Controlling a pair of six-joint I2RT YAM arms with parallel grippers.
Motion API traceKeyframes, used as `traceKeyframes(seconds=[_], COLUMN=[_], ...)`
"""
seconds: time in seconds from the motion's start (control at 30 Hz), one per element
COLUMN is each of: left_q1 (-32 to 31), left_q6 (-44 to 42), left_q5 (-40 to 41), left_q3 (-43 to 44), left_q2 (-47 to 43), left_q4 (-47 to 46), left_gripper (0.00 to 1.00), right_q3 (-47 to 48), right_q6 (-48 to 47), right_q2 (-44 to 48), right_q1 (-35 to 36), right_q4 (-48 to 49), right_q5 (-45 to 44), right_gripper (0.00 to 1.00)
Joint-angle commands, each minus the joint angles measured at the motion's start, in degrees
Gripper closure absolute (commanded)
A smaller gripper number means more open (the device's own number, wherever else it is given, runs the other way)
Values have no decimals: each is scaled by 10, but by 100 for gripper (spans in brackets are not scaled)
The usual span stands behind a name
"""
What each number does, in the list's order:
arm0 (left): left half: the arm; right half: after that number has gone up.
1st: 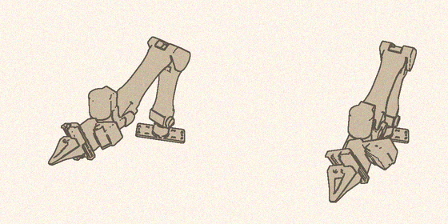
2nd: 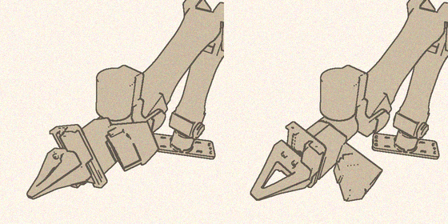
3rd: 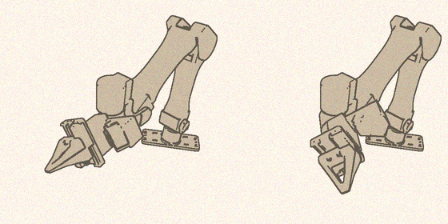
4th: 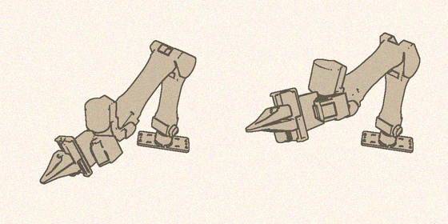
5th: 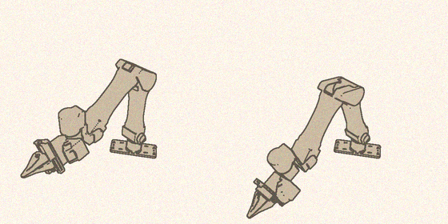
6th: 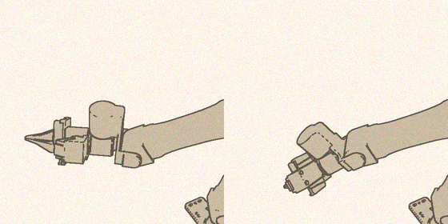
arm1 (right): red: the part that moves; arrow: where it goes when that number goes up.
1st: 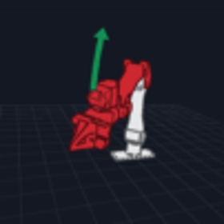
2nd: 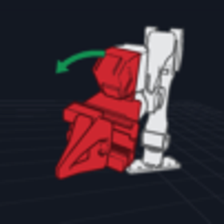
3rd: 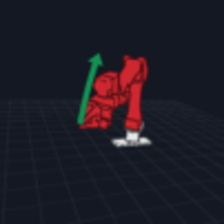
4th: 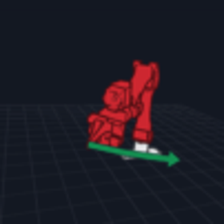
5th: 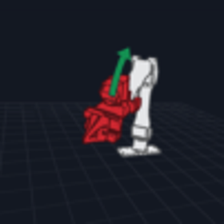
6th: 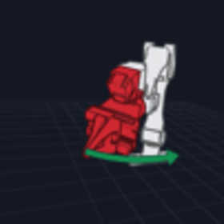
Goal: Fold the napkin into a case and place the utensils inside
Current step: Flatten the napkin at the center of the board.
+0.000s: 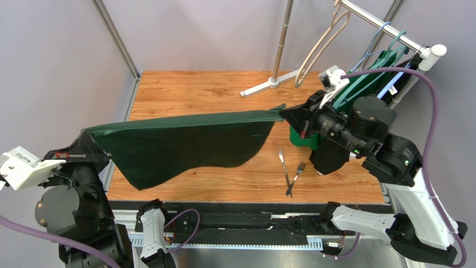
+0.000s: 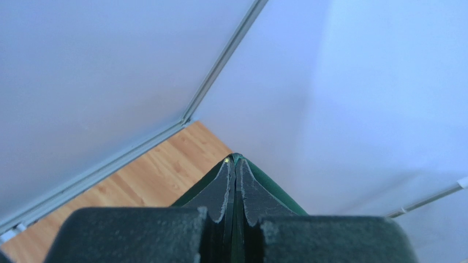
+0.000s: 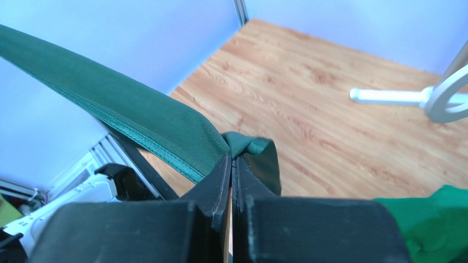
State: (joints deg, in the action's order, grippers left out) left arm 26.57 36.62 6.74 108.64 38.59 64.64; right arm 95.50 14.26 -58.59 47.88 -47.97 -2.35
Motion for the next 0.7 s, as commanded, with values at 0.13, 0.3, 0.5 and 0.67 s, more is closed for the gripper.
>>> traceKeyframes(seconds=[0.13,0.3,0.5,0.67], left_q1=[-2,-2,-19,-43], left_q6=[-16,-12,3,9], left_q5=[-96,-169,-257,-299], left_q3=[-158,-272,-281,-227], left_q2=[82,217,439,601], left_q4=[-190,-300,-429,-441], left_gripper=[100,100,100,100], right_q3=[14,54,155,201], right_q6=[6,16,-22,-50], right_q2=[-106,-280,-462,-585], right_q1=[-57,-131,-179,-195], right_q4=[88,154,178,199], right_q5=[-35,-6,-20,-25], right_gripper=[100,100,100,100])
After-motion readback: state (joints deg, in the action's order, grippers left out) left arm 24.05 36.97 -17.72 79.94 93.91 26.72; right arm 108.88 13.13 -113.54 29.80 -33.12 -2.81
